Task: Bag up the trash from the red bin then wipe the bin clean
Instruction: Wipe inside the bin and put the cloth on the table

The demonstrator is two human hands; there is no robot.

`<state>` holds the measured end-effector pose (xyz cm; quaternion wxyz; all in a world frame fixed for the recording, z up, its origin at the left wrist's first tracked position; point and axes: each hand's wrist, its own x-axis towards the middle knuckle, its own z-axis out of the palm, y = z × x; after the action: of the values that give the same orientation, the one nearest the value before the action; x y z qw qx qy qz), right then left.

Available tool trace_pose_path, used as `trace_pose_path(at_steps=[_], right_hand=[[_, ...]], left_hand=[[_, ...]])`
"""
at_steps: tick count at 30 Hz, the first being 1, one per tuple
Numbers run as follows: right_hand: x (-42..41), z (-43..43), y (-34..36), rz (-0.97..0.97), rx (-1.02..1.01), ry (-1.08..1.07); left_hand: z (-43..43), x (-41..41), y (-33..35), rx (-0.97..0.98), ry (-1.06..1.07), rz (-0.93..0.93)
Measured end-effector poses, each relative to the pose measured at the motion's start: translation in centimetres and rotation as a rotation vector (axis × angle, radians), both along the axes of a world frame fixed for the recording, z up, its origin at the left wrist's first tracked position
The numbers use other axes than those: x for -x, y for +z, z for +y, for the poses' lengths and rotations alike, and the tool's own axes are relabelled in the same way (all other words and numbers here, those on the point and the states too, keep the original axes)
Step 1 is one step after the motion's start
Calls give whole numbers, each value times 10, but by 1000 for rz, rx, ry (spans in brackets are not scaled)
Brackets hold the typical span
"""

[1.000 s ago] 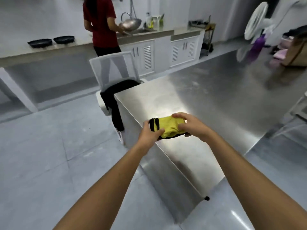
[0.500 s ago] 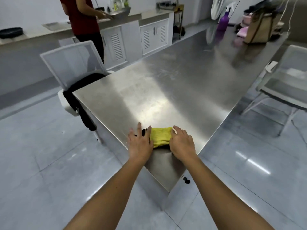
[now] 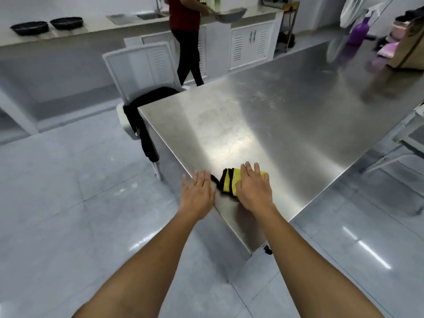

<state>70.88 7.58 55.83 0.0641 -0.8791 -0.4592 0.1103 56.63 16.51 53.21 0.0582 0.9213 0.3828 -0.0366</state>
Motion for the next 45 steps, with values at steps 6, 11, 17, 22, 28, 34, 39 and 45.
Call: trace_pose_path(at_steps=[6, 11, 17, 22, 28, 34, 39, 45], right_hand=[[96, 73, 2, -13, -8, 302], [210, 127, -14, 93, 10, 486], [359, 151, -78, 227, 205, 690], [434, 149, -177, 282, 377, 743], [500, 157, -349, 336, 477, 743], [535, 140, -503, 461, 538, 654], [543, 126, -536, 538, 507, 577], [530, 135, -439, 566, 465, 539]], left_hand=[[37, 145, 1, 58, 341, 85], [44, 279, -5, 94, 607, 149], [16, 439, -60, 221, 880, 185], [-19, 523, -154, 359, 992, 212], [-28, 573, -322, 497, 1107, 206], [-32, 579, -469, 694, 1312, -35], [-39, 581, -499, 694, 1414, -227], [-30, 589, -410, 494, 1350, -210]])
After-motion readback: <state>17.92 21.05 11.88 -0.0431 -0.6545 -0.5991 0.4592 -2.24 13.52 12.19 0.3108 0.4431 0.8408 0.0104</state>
